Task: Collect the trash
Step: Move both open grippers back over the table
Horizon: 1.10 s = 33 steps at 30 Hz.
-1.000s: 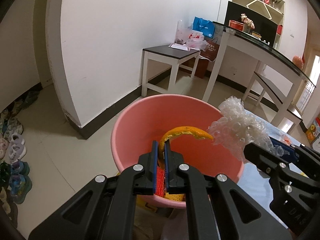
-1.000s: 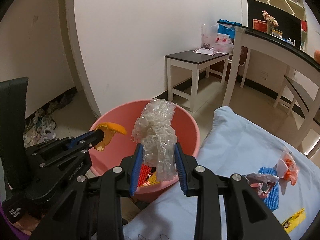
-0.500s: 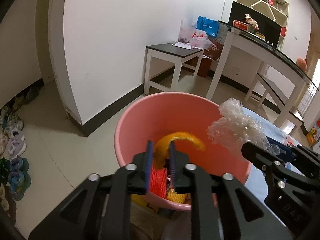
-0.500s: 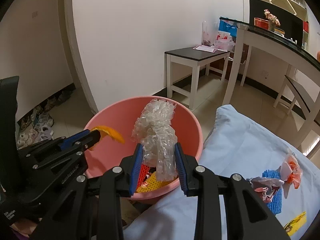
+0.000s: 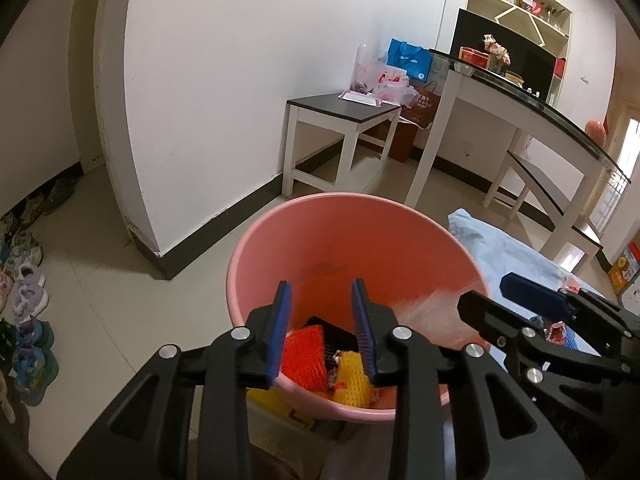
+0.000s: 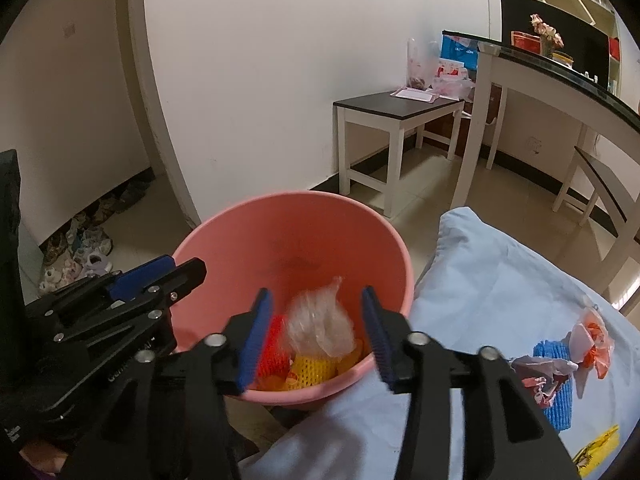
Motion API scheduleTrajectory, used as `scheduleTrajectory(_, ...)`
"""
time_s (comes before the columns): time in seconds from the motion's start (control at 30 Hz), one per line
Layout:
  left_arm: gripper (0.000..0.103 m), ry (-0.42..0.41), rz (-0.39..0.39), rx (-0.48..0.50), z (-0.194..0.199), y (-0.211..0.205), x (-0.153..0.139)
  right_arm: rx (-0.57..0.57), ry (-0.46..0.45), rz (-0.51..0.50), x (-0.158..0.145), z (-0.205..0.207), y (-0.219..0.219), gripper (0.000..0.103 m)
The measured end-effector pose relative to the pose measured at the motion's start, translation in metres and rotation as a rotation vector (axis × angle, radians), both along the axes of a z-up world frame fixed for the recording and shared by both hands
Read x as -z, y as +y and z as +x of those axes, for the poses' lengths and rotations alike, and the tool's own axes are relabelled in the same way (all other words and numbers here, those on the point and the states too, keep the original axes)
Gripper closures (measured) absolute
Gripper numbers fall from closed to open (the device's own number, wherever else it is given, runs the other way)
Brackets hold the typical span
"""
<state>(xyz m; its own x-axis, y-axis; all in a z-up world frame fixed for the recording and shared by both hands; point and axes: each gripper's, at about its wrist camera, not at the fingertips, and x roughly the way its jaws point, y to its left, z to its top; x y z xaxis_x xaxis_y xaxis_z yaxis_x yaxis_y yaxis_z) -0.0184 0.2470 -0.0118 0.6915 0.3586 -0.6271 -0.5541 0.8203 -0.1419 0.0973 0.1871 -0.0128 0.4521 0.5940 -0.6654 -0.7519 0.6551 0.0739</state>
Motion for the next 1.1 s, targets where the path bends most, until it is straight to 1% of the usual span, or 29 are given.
scheduleTrajectory(0.27,0.071,-0.003,0.01,0.012,-0.002,-0.006,-0.005,0.015,0.009,0.02,-0.004,-0.004,-0.011,0.052)
scheduleTrajectory(0.57,0.071,-0.007,0.038,0.039,-0.003,-0.024,-0.014,0.05,0.026,0.033,-0.007,-0.014,-0.042,0.051)
scheduleTrajectory(0.77,0.071,-0.018,0.061,0.074,-0.005,-0.043,-0.023,0.097,0.038,0.04,-0.01,-0.02,-0.075,0.051)
scheduleTrajectory(0.97,0.071,-0.032,0.055,0.114,-0.008,-0.064,-0.031,0.157,0.039,0.04,-0.013,-0.025,-0.117,0.05)
scheduleTrajectory(1.1,0.071,-0.036,0.069,0.153,-0.006,-0.083,-0.035,0.209,0.041,0.046,-0.014,-0.028,-0.147,0.049)
